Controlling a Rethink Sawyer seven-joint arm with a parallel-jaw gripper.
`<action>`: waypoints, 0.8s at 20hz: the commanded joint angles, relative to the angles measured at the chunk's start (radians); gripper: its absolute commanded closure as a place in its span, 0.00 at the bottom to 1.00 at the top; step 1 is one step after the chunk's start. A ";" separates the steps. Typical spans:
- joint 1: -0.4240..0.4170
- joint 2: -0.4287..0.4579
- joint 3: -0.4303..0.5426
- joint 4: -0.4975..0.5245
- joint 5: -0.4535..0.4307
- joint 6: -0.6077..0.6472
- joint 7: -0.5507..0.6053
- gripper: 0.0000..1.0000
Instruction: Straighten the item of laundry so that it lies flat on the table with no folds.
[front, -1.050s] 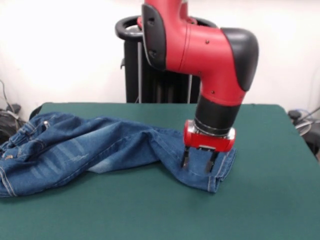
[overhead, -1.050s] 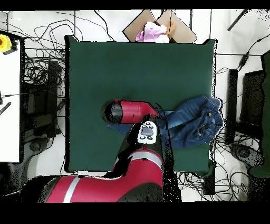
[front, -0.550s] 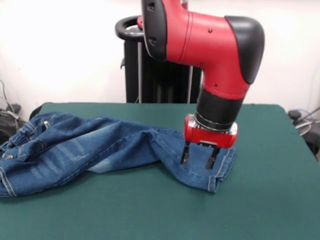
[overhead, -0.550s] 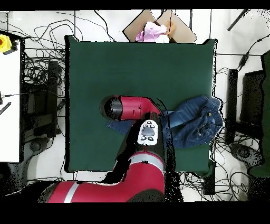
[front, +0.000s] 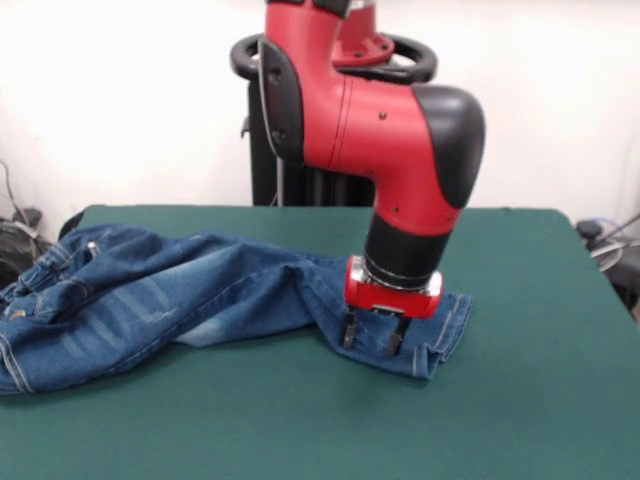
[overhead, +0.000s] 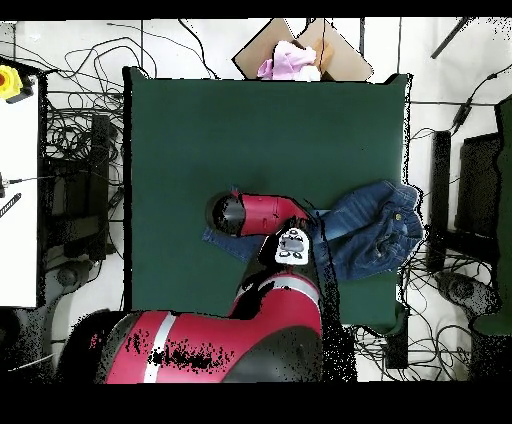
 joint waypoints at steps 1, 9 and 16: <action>-0.009 0.054 0.127 0.095 0.011 -0.001 0.127 0.00; 0.040 0.070 0.091 0.086 0.037 -0.076 0.201 1.00; 0.081 -0.032 0.042 0.050 0.080 0.062 0.211 1.00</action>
